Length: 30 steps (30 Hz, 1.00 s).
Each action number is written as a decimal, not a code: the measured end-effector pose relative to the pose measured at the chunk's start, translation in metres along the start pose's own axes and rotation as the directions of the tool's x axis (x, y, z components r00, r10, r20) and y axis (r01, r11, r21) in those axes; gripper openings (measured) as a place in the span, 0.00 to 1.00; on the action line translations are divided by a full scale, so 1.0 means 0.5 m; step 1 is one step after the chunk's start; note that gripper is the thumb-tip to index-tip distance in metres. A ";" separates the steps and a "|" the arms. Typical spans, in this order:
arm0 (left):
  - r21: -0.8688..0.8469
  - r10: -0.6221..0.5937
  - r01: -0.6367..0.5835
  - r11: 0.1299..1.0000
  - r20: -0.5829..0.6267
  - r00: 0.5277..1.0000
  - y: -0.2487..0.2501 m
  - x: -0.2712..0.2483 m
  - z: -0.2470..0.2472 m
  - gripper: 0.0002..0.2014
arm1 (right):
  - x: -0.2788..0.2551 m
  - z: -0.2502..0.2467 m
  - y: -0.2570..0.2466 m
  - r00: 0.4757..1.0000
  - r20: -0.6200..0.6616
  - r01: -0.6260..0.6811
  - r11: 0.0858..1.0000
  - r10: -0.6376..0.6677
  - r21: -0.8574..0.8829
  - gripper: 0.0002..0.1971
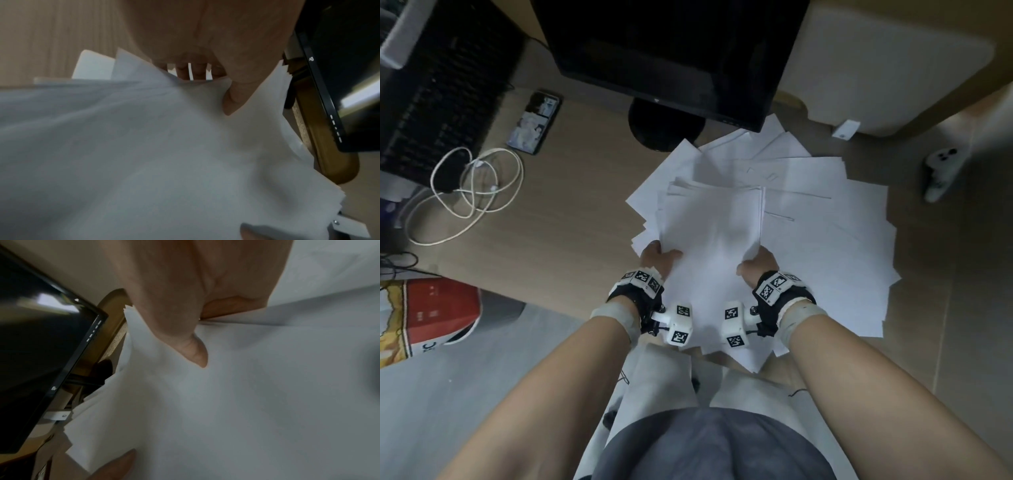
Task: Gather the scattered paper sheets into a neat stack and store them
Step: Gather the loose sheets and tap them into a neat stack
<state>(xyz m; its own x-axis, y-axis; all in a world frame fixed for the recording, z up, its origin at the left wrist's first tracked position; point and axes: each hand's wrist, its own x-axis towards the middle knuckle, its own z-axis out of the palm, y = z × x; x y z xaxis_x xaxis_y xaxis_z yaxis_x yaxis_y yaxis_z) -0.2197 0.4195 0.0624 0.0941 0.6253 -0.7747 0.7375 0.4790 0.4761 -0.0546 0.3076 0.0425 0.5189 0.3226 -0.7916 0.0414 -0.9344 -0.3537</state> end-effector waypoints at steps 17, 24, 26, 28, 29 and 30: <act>0.080 -0.051 0.043 0.996 0.112 0.992 -0.016 -0.055 0.095 0.34 | -0.030 -0.059 0.088 0.962 -0.086 -0.253 0.964 0.259 0.078 0.47; 0.213 -0.042 0.018 0.977 0.108 0.993 0.005 -0.008 0.071 0.36 | -0.004 -0.034 0.061 0.966 -0.046 -0.243 0.951 0.256 0.192 0.47; 0.195 -0.070 0.038 0.980 0.159 0.985 0.011 0.002 0.059 0.31 | -0.012 -0.025 0.045 0.984 -0.031 -0.164 0.961 0.175 0.224 0.44; 0.186 -0.097 0.066 0.980 0.165 0.981 0.008 0.006 0.046 0.30 | -0.022 -0.019 0.026 0.991 -0.039 -0.120 0.971 0.131 0.206 0.37; 0.202 -0.095 0.061 0.978 0.163 0.982 0.003 0.012 0.041 0.29 | -0.025 -0.017 0.020 0.990 -0.061 -0.113 0.974 0.128 0.195 0.32; 0.213 -0.086 0.050 0.976 0.165 0.983 0.002 0.011 0.036 0.28 | -0.031 -0.017 0.015 0.987 -0.097 -0.108 0.978 0.127 0.179 0.28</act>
<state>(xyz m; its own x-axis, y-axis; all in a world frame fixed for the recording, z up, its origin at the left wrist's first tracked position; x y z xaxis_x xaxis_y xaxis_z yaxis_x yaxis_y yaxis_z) -0.2062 0.4120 0.0512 0.1390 0.4718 -0.8707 0.8669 0.3670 0.3373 -0.0548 0.2945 0.0564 0.6006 0.1853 -0.7778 -0.1682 -0.9217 -0.3495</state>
